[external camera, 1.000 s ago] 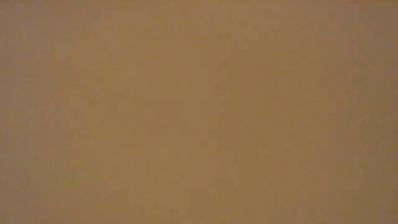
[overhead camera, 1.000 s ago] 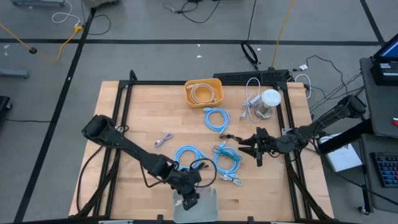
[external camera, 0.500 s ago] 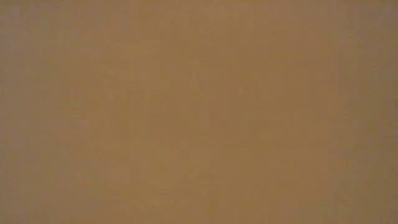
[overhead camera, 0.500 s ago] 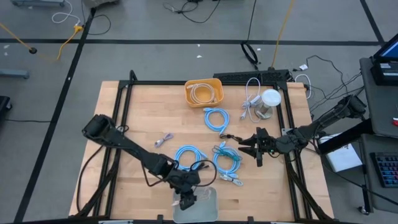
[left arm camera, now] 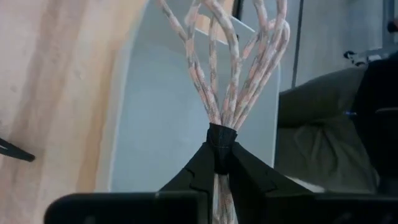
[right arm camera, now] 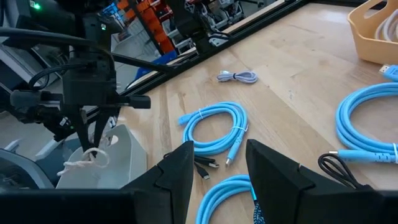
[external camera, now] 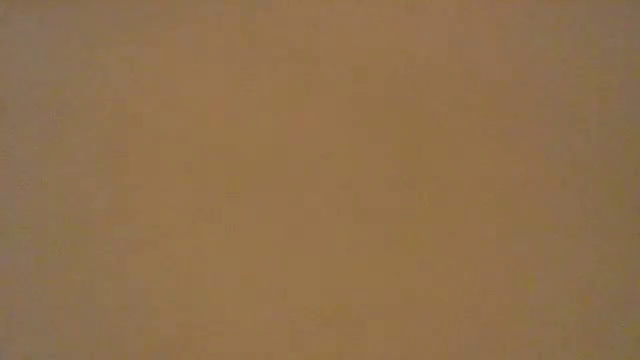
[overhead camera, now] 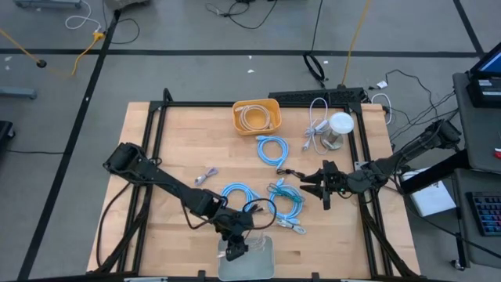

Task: Pick & Place USB Port
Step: Put the brown charger cable into the gray bin, then put the blue charger cable into the gray bin

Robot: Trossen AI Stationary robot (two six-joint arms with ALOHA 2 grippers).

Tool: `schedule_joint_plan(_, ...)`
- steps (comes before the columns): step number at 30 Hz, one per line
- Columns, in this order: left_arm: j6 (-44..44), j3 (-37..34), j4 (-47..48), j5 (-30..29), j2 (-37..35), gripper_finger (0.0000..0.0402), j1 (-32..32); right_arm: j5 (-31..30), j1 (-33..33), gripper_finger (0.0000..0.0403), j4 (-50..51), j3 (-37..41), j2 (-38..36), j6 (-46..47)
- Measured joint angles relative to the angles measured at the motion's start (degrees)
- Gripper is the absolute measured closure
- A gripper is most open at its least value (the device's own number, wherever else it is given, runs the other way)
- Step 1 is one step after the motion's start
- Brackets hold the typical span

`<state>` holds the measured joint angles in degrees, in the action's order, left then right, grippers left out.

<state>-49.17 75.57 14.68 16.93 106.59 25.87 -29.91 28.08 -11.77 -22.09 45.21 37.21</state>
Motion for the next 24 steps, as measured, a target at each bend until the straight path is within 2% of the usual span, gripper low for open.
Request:
schedule_joint_plan(4,0.02,0.0,-0.01,1.03,0.0,0.0366,0.14,0.0,0.0,0.0264,0.0,0.0,-0.02,-0.13)
schedule_joint_plan(11,-0.64,0.0,-1.02,0.75,0.0,0.029,0.13,-0.02,0.0,0.0264,0.0,0.0,-0.02,-0.37)
schedule_joint_plan(15,-0.66,0.0,-0.96,0.58,0.0,0.026,0.03,-0.02,0.0,0.0264,0.0,0.0,0.0,-0.37)
schedule_joint_plan(21,-0.53,0.0,-0.63,-0.48,0.0,0.025,-0.11,0.07,0.0,0.0264,0.0,0.0,0.0,-0.33)
schedule_joint_plan(24,0.55,0.02,0.79,-1.63,0.0,0.025,-0.8,2.7,-0.04,0.0264,1.83,0.0,-0.02,-0.23)
